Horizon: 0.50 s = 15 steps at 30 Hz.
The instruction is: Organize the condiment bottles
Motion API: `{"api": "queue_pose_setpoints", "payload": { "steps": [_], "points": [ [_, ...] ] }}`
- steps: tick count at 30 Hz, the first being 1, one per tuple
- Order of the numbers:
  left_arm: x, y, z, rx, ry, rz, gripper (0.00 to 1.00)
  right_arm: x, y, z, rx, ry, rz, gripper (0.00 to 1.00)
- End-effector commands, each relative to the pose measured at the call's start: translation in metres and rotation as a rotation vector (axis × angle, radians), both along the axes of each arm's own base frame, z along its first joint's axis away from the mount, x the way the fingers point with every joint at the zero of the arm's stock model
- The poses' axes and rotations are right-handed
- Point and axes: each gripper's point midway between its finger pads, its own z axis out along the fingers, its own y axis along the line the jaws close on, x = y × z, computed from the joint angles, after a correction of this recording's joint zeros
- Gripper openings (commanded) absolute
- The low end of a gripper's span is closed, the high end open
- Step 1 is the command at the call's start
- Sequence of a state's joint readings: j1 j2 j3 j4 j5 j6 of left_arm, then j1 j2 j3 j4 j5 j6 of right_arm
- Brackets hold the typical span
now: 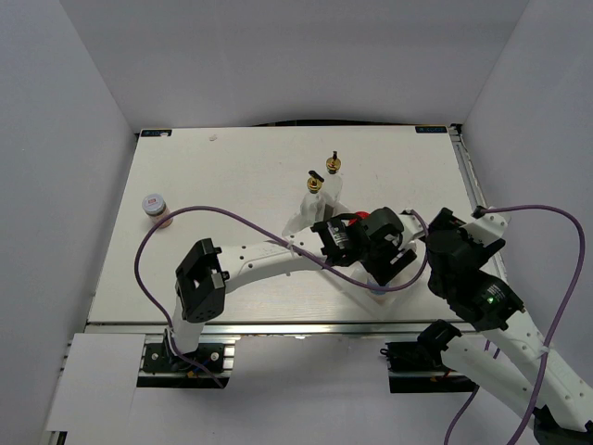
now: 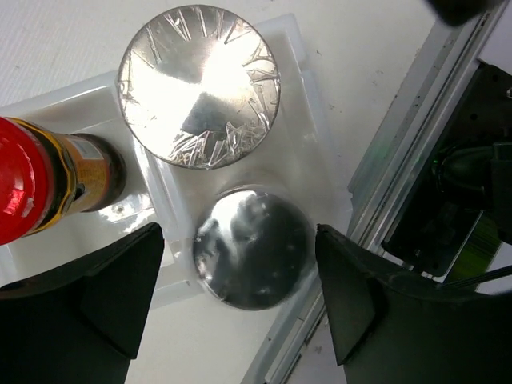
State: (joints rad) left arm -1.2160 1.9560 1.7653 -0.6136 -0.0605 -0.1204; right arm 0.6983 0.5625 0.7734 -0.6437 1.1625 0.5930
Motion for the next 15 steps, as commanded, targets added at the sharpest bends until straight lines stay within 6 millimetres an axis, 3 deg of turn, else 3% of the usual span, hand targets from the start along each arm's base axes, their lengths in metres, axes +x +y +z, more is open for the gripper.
{"api": "queue_pose_setpoints", "payload": {
  "steps": [1, 2, 3, 7, 10, 14, 15],
  "points": [
    [0.023, -0.002, 0.008, -0.071, -0.003, 0.069, 0.86, 0.005, 0.019, 0.01, 0.087, -0.047, 0.075, 0.89],
    [0.025, 0.0, 0.007, -0.069, -0.001, 0.077, 0.87, 0.005, 0.019, 0.01, 0.086, -0.047, 0.074, 0.89],
    [0.026, 0.001, 0.007, -0.066, -0.001, 0.082, 0.96, 0.005, 0.018, 0.01, 0.089, -0.048, 0.074, 0.89],
    [0.029, 0.006, 0.012, -0.075, -0.013, 0.097, 0.98, 0.004, 0.017, 0.012, 0.094, -0.056, 0.069, 0.89],
    [0.035, 0.013, 0.029, -0.094, -0.04, 0.125, 0.98, 0.003, 0.015, 0.012, 0.098, -0.06, 0.062, 0.89],
    [0.035, 0.031, 0.07, -0.16, -0.093, 0.15, 0.98, 0.005, 0.017, 0.012, 0.097, -0.061, 0.064, 0.89],
    [0.034, 0.036, 0.067, -0.157, -0.094, 0.152, 0.98, 0.006, 0.019, 0.01, 0.086, -0.048, 0.072, 0.89]
  ]
}}
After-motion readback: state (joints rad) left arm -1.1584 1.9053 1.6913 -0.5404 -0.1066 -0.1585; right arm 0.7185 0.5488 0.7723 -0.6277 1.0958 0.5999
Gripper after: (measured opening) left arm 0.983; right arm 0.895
